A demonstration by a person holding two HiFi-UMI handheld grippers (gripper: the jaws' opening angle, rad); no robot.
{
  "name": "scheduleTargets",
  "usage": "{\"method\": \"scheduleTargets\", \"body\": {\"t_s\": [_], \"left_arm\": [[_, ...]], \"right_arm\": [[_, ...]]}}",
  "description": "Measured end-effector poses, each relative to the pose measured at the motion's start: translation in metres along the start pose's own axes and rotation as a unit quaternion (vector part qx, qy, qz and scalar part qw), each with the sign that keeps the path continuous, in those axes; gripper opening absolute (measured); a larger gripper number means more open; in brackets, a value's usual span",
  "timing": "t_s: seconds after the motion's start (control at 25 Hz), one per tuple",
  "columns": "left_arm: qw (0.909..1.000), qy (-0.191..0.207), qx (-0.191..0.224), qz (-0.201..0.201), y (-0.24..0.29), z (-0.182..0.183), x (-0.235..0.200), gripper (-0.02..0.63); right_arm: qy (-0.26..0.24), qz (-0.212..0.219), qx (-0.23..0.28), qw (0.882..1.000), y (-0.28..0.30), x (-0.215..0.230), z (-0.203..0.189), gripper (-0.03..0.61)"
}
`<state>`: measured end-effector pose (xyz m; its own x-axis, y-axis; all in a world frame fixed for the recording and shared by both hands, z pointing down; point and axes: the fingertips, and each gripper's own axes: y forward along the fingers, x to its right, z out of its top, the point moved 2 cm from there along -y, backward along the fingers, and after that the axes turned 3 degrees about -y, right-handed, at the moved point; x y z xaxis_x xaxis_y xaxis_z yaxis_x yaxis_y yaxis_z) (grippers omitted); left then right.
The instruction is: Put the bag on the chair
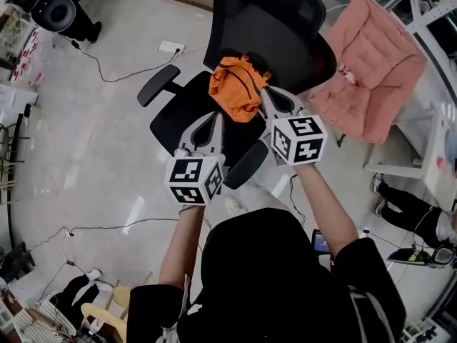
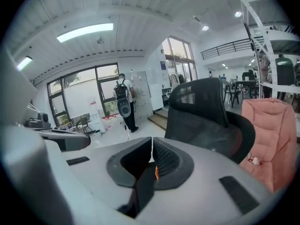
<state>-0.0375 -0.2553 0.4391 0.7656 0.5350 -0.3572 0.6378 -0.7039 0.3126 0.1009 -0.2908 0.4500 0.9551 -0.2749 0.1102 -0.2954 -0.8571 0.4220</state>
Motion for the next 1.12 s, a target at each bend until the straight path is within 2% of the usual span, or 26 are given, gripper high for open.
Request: {"method": "scheduleTargets", "body": {"t_s": [0.4,0.72,1.0,1.12], "left_arm": [[0.9983,0.031,0.048,-0.014,-0.064,0.02,0.042,0.011],[0.9952,0.048,0.085,-0.014,-0.124,0.027,0.068,0.011],[0.99,0.069,0.123,-0.007,-0.177,0.033,0.085,0.011],[0.9894,0.078,0.122,-0.014,-0.194,0.03,0.092,0.011]], "right_arm": [[-0.02,0.0,0.058,0.998,-0.078,-0.044,0.024,0.002],[-0.039,-0.002,0.124,0.991,-0.142,-0.079,0.044,0.002],[-0.037,0.003,0.157,0.987,-0.189,-0.111,0.044,0.002],[-0.037,0.006,0.159,0.987,-0.203,-0.124,0.04,0.002]]}}
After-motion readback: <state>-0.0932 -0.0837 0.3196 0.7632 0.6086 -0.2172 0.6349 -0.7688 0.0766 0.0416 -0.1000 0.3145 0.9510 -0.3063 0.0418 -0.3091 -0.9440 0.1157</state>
